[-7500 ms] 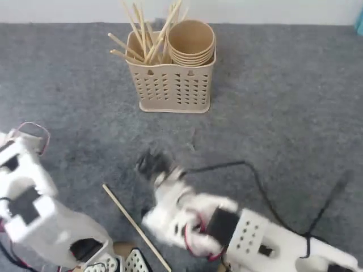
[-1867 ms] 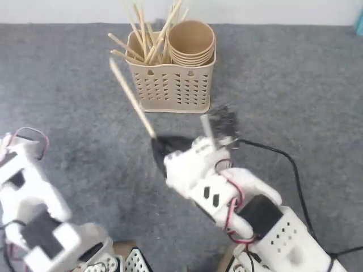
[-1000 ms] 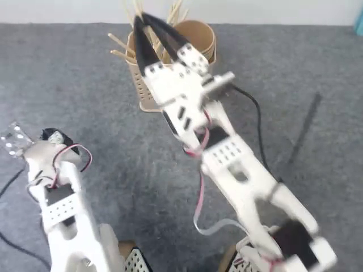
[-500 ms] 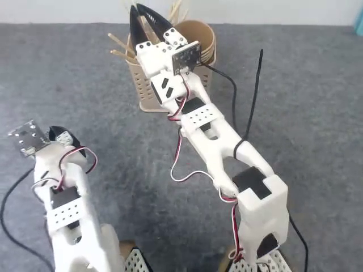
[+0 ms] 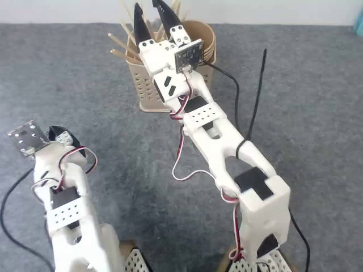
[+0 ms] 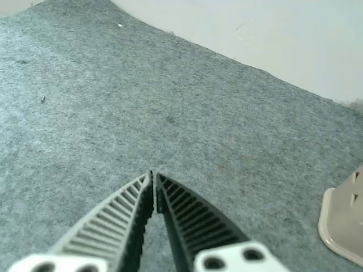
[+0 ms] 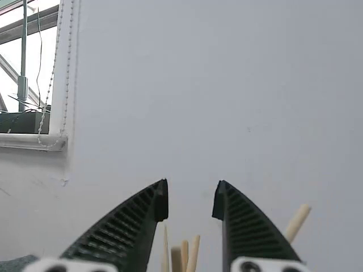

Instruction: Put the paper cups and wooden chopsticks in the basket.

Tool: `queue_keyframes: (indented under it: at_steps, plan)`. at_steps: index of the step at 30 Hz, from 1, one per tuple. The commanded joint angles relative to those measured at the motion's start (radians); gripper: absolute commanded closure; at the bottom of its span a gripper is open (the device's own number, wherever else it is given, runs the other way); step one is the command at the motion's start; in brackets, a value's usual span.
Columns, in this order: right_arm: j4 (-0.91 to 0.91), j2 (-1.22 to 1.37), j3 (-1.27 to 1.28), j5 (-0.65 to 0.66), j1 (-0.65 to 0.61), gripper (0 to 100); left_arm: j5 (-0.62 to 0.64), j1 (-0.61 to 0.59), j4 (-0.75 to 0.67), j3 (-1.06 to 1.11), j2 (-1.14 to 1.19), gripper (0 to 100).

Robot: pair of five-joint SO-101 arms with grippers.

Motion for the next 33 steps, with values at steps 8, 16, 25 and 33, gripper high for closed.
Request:
queue_keyframes:
  at_steps: [8, 16, 25, 33]
  plan:
    - [0.636, -0.68, 0.272, -0.19, 0.051, 86.4, -0.135, 0.089, -0.023, 0.016, -0.034, 99]
    - [1.319, -0.955, 0.273, -0.236, 0.203, 86.5, -0.273, 0.215, -0.025, 0.068, -0.038, 99]
    - [1.92, -1.267, 0.276, -0.236, 0.312, 86.5, -0.379, 0.282, -0.017, 0.093, -0.04, 99]
    - [2.219, -1.517, 0.276, -0.232, 0.404, 86.5, -0.373, 0.282, 0.066, 0.058, -0.058, 99]
